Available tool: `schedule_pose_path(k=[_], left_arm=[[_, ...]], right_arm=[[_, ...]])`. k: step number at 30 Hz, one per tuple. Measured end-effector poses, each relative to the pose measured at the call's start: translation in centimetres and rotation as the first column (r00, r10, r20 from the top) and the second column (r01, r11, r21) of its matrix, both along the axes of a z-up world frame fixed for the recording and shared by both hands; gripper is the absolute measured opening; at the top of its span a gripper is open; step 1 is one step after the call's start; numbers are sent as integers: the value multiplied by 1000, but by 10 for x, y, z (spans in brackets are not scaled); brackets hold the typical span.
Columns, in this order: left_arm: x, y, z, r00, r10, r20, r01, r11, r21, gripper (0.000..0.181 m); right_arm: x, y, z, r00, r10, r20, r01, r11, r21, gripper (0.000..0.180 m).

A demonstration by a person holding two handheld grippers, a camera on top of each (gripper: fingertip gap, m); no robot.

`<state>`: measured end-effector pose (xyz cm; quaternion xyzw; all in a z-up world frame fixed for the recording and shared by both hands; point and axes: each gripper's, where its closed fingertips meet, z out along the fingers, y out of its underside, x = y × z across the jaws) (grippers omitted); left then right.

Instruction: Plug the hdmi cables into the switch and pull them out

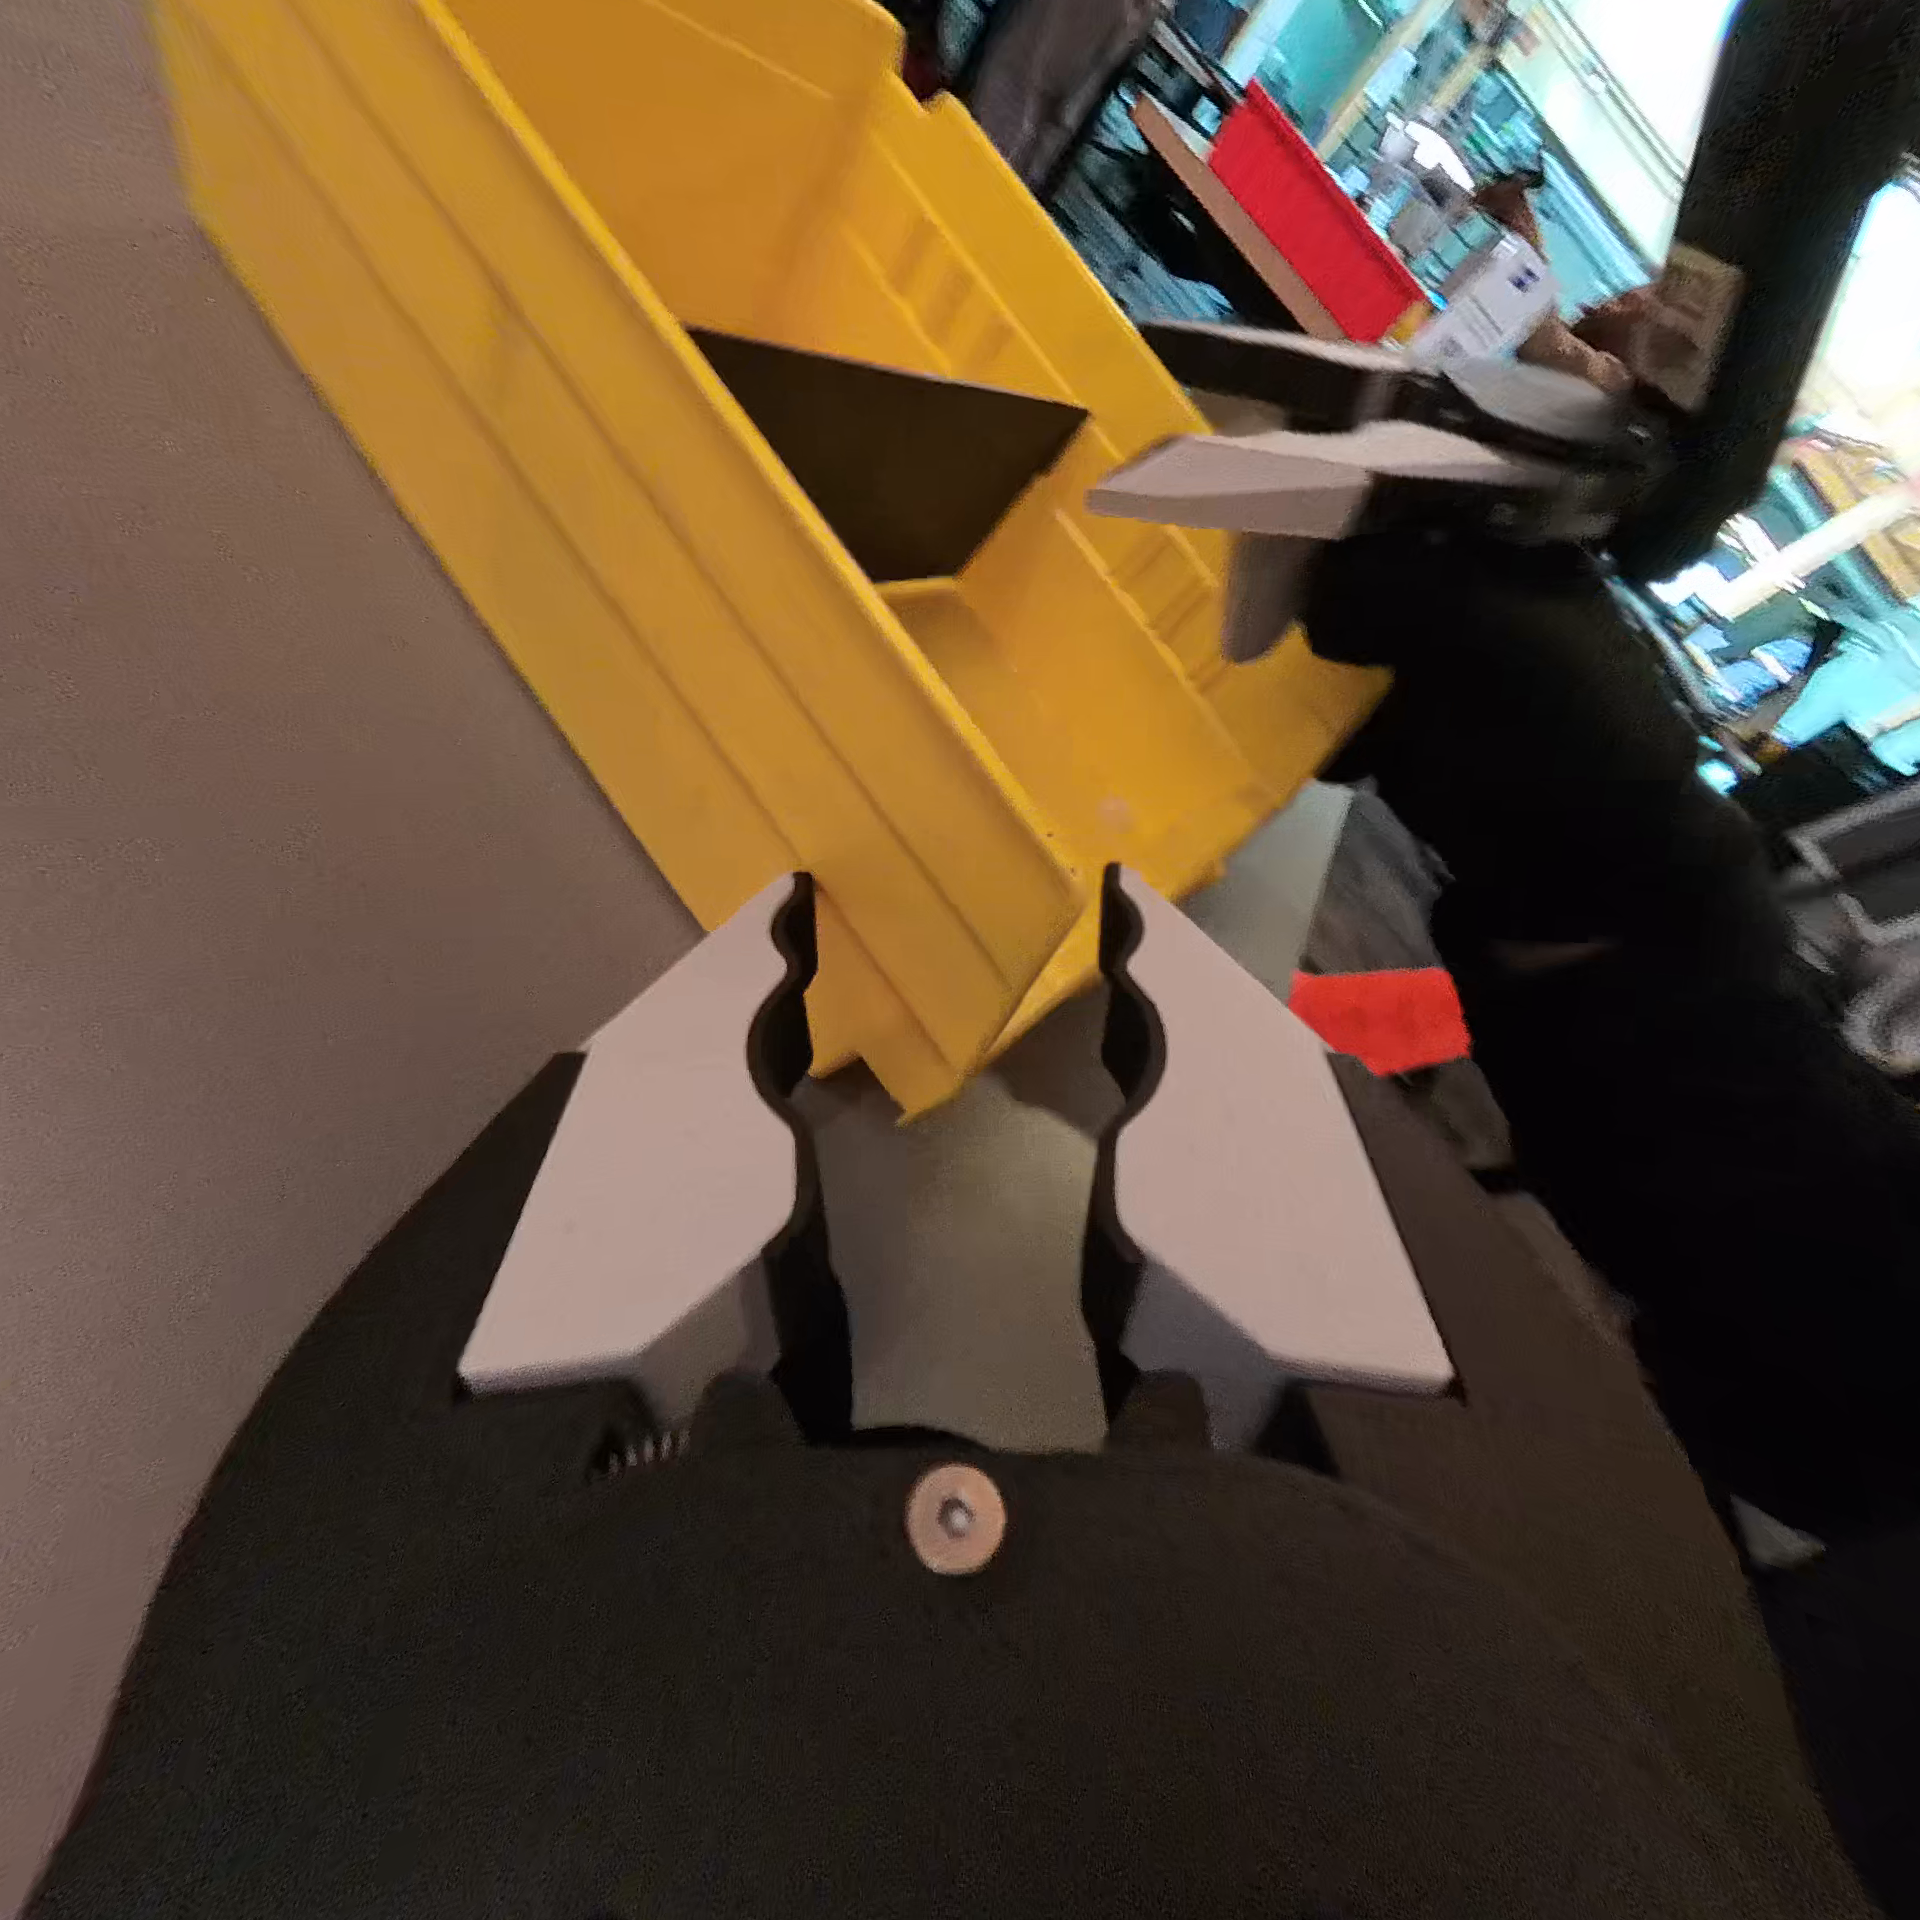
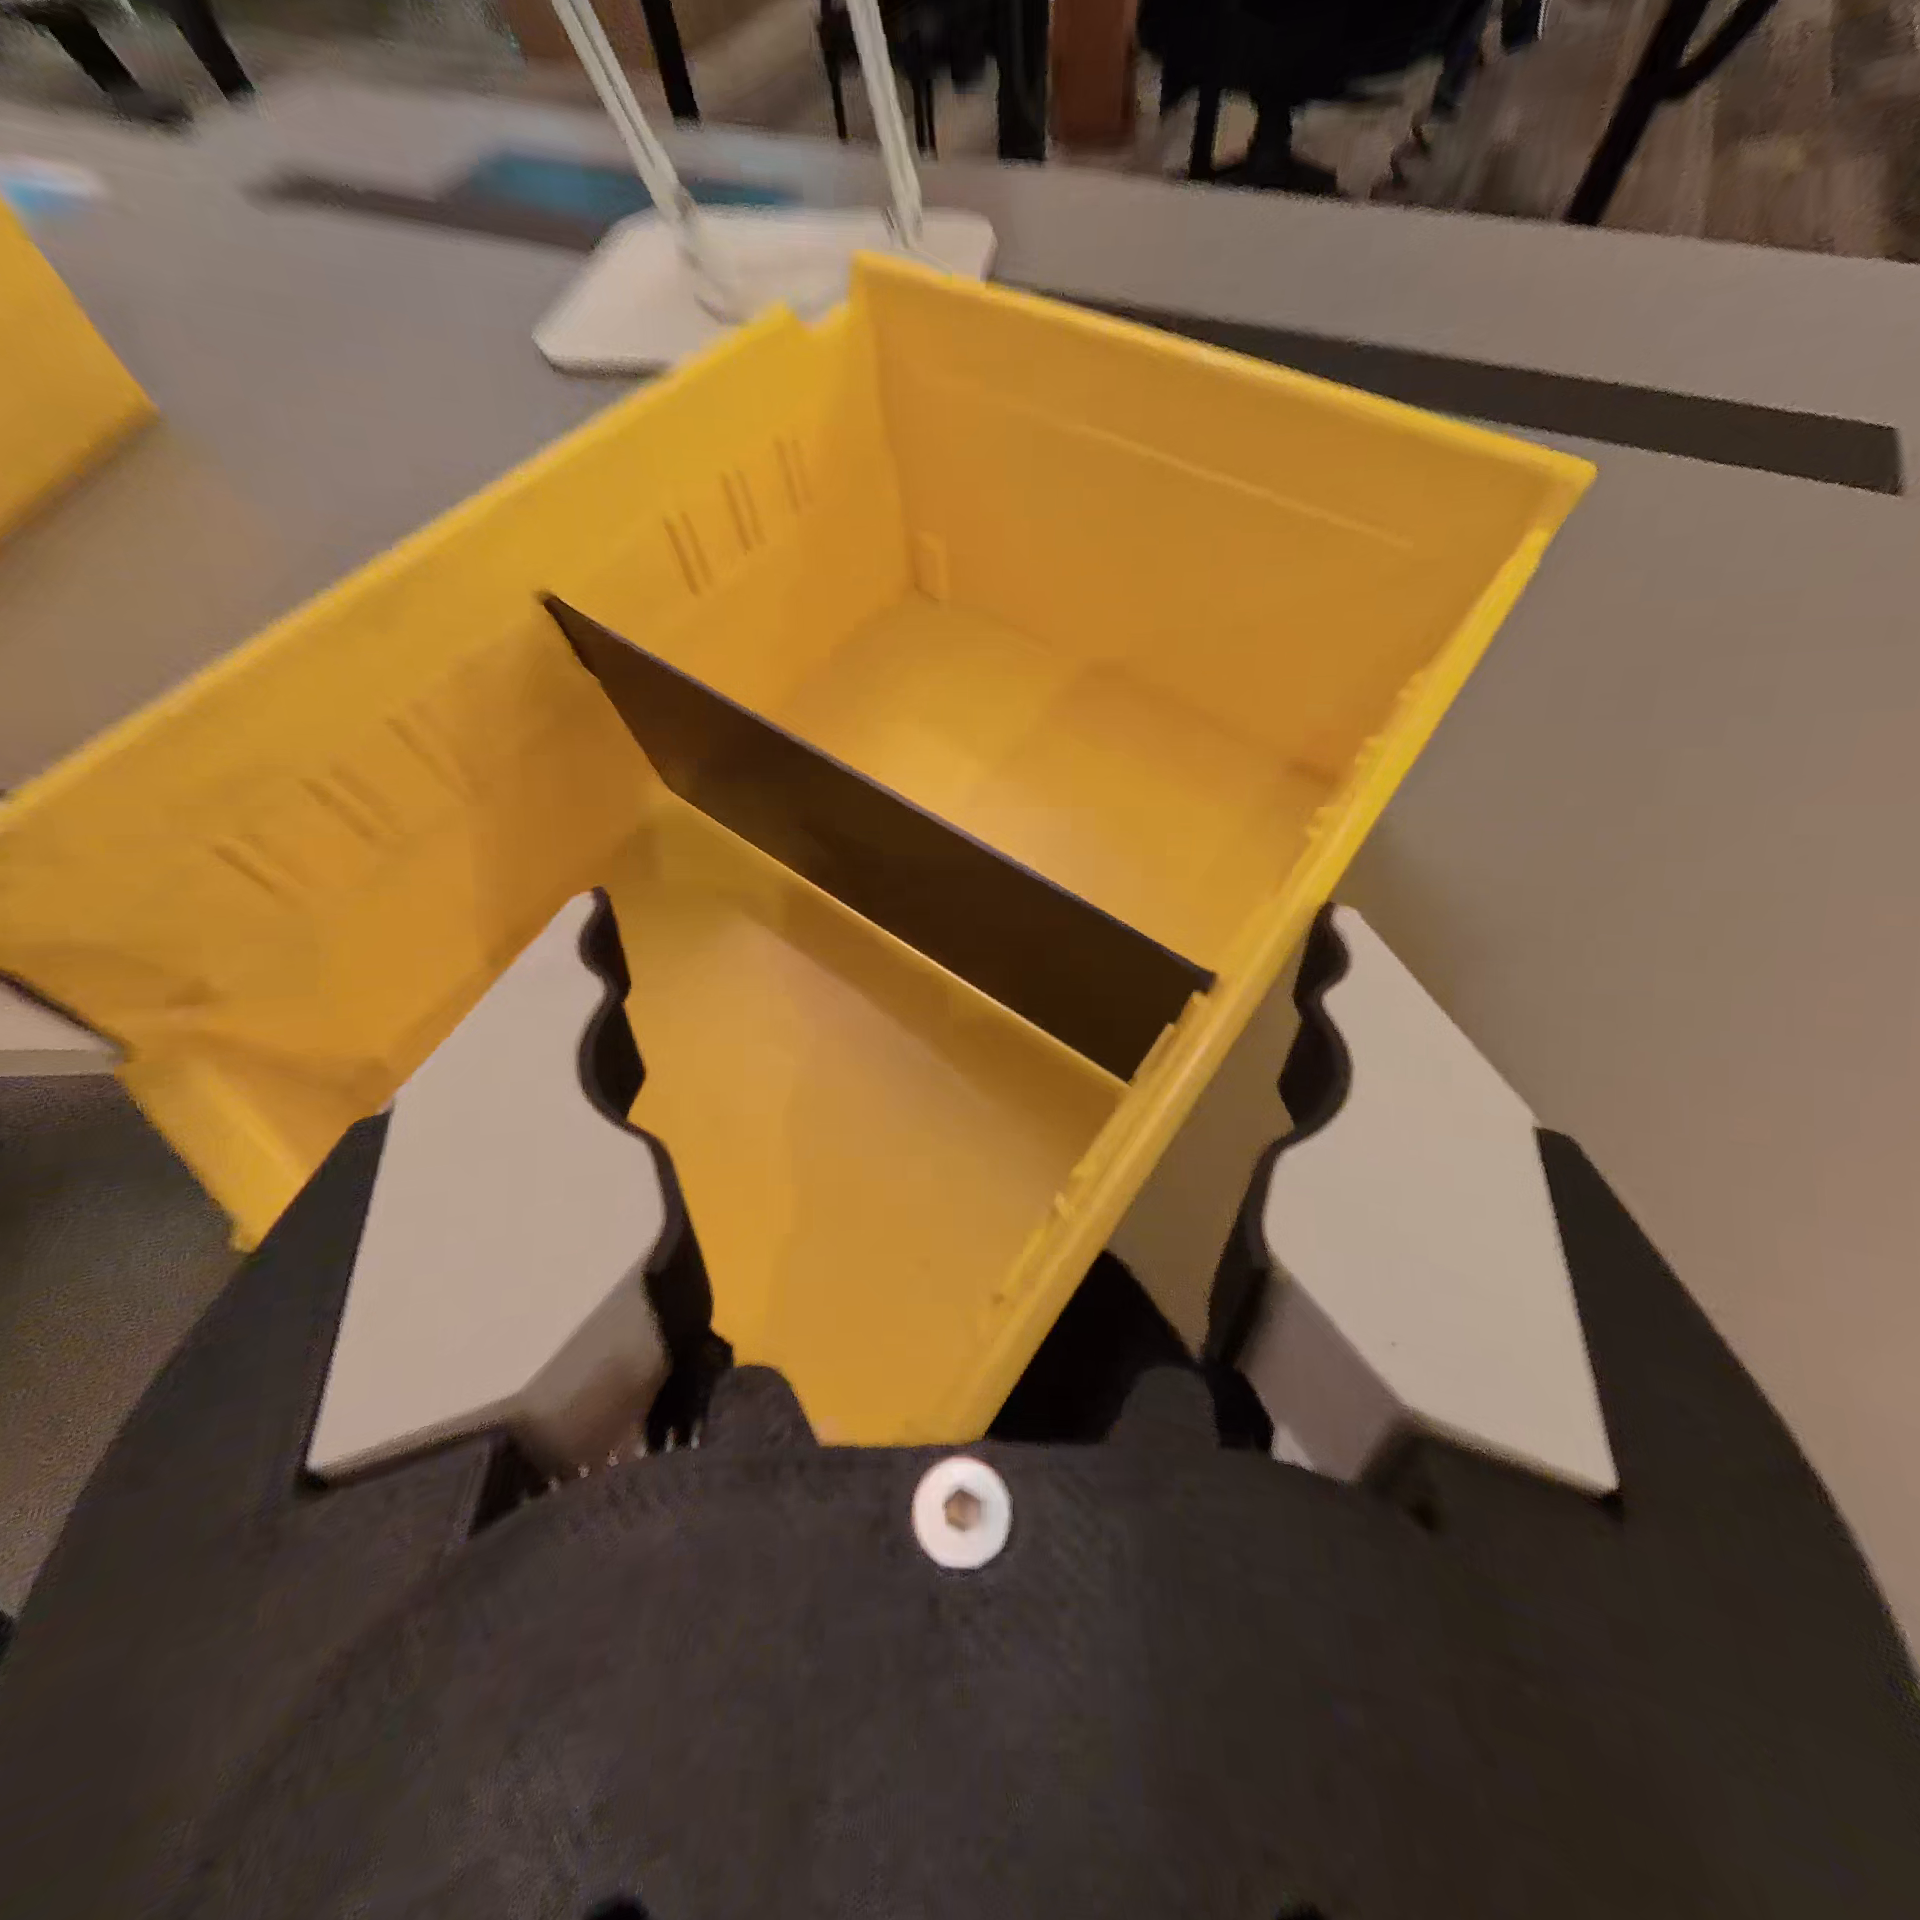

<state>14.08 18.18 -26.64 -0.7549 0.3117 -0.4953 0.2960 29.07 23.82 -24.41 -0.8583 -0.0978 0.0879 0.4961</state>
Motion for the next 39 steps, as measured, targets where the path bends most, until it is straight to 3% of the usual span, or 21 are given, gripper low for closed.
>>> schedule_pose_path(k=[3,5,8,11,13,16,19,22,26,29,30,31,32,39], left_arm=[[15,-18,10,990,-128,51,132,988,-76,65],[6,-14,33,987,-95,131,103,993,-53,66],[-40,-3,68,990,-17,140,8,998,69,64],[-131,32,90,976,217,8,-211,939,270,64],[-218,59,102,897,437,-64,-379,836,396,63],[-360,84,104,682,713,-161,-566,654,502,65],[-472,85,83,484,843,-236,-683,532,501,71],[-531,78,48,402,864,-302,-749,500,435,75],[-550,79,10,422,833,-358,-770,537,343,74],[-553,83,-10,451,800,-395,-770,573,280,59],[-554,85,-12,459,798,-392,-771,576,270,47],[-555,88,-12,464,802,-377,-766,577,284,20],[-553,90,-12,483,799,-359,-751,589,299,4],[-578,94,-12,485,801,-351,-760,584,284,3]], right_arm=[[34,-4,-14,988,-6,155,17,997,-76,102],[46,-7,-26,976,0,218,26,993,-115,92],[49,-10,-30,968,17,249,17,991,-133,78],[53,-9,-31,973,20,231,15,989,-148,64],[57,-8,-32,975,21,223,15,987,-160,57],[71,-6,-33,966,11,258,35,984,-174,49],[84,-6,-34,966,-4,258,54,981,-186,45],[93,-7,-35,970,-7,243,57,979,-196,42],[104,-12,-37,970,-20,242,74,974,-215,43],[108,-17,-37,969,-30,247,86,972,-217,43],[109,-19,-37,969,-36,245,91,972,-218,43],[111,-20,-37,969,-43,245,98,971,-218,43],[113,-21,-37,968,-50,244,105,970,-218,43],[135,-29,-37,965,-104,240,157,965,-211,45]])
